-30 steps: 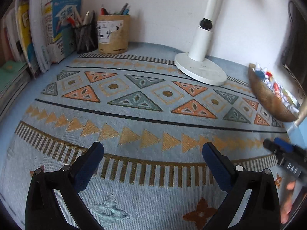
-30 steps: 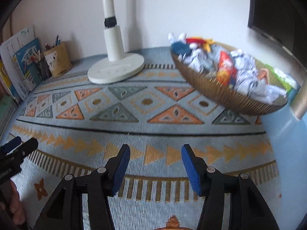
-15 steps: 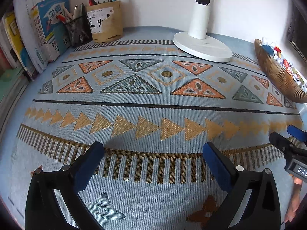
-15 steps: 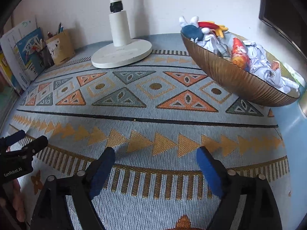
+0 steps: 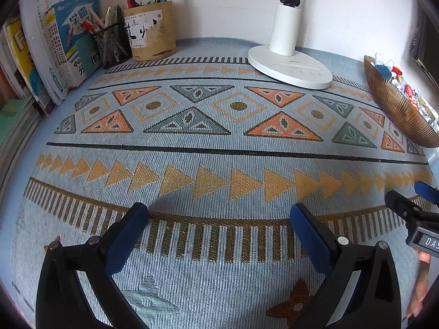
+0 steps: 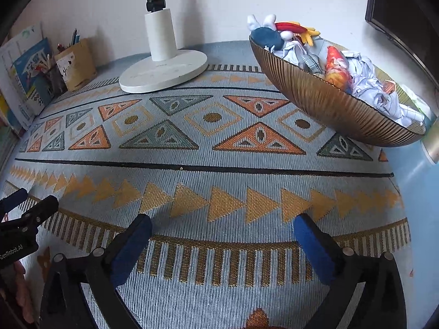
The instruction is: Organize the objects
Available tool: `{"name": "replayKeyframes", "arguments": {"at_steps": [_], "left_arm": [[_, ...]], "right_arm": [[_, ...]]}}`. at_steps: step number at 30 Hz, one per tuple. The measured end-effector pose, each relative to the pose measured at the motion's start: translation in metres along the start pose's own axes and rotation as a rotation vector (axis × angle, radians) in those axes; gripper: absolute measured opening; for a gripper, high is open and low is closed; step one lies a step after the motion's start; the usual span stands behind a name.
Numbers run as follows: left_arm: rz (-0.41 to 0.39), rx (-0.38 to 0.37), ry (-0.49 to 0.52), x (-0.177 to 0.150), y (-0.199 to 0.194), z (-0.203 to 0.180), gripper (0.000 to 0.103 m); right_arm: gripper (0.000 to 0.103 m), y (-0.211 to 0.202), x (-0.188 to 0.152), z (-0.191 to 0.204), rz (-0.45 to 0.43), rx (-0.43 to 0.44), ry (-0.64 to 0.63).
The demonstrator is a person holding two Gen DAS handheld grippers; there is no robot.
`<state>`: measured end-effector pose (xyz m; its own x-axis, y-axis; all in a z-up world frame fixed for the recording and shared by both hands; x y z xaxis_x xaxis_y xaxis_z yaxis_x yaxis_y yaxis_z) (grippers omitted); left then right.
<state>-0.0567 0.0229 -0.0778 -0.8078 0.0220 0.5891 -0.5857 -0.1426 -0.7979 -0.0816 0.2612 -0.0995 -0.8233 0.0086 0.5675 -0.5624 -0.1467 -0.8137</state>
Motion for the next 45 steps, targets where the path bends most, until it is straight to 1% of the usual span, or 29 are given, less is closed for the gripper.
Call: {"name": "replayKeyframes", "arguments": {"at_steps": [24,30,34,37,39,45], "left_arm": [[0.0,-0.002,0.002,0.0006,0.0008,-0.0005,0.103],[0.003,0.008,-0.01,0.0025,-0.0011,-0.0005,0.103],[0.004,0.014,-0.018,0.0024,-0.0007,-0.0002,0.103],[0.004,0.012,-0.02,0.0021,-0.0012,-0.0002,0.103],[0.005,0.009,-0.023,0.0022,-0.0004,0.0005,0.103],[0.005,0.008,-0.018,0.0023,0.0005,0.0002,0.103]], "right_arm": [[0.103,0.0,0.0001,0.0008,0.001,0.001,-0.002],[0.103,0.0003,0.0008,0.0003,0.001,0.001,-0.002],[0.103,-0.0002,0.002,-0.006,-0.001,-0.02,0.021],[0.103,-0.0012,0.0011,-0.0061,0.004,-0.02,0.008],[0.103,-0.0032,0.0004,-0.0065,-0.029,-0.007,-0.007],[0.103,-0.0037,-0.0004,-0.0059,-0.028,-0.008,-0.008]]}}
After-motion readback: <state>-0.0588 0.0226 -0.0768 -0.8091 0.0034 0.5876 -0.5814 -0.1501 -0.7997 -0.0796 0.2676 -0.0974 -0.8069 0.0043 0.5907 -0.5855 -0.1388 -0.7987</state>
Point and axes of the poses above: each gripper's, at about its wrist camera, not at the fingertips, and y roughly the way its jaws point, z to its left, x to its top, the point moved 8 cm from there along y, roughly the way its jaws point, and after that the axes turned 9 degrees about x, right-handed, at the moved point
